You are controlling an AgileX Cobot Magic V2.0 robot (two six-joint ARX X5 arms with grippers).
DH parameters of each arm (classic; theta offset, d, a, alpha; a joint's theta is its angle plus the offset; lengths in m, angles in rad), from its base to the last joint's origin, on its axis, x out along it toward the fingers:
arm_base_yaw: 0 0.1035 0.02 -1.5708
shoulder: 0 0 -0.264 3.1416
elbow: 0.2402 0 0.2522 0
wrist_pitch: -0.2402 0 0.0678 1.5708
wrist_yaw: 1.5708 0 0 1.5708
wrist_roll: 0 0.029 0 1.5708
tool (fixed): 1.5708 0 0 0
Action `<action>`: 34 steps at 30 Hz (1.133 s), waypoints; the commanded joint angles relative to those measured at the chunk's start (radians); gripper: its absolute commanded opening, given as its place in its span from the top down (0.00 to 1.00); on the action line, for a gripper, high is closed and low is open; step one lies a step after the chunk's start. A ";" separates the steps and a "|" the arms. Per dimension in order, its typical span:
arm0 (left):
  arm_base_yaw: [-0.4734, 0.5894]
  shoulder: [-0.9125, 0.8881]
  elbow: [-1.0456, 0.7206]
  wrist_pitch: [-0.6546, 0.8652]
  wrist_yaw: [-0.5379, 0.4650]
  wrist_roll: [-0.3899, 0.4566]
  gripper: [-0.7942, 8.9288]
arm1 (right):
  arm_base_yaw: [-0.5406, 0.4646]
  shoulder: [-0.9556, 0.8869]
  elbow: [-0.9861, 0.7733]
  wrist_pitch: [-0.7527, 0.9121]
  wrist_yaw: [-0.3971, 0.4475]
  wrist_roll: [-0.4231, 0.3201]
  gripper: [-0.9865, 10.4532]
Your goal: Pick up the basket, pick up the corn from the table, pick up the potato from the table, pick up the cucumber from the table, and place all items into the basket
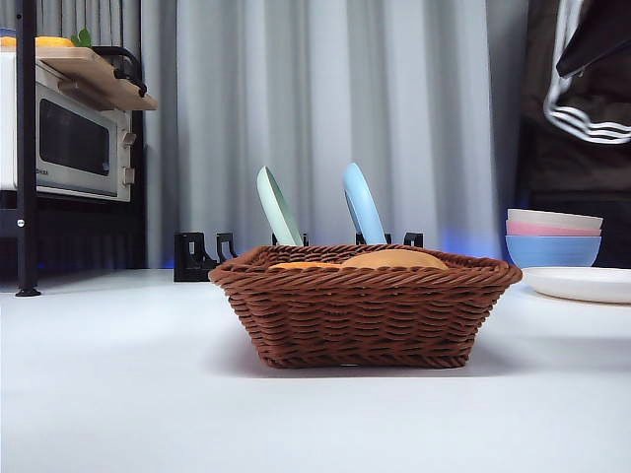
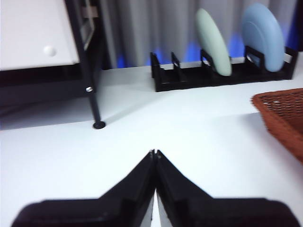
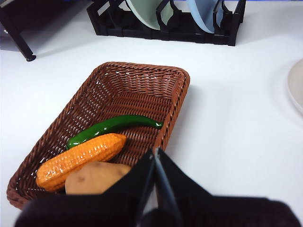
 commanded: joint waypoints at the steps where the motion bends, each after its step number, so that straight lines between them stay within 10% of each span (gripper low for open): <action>1: 0.050 -0.043 -0.075 0.023 0.030 0.007 0.92 | 0.000 0.001 -0.008 0.005 0.002 0.009 0.91; 34: 0.107 -0.138 -0.247 0.073 0.096 0.002 0.92 | 0.000 0.001 -0.008 0.004 0.003 0.009 0.91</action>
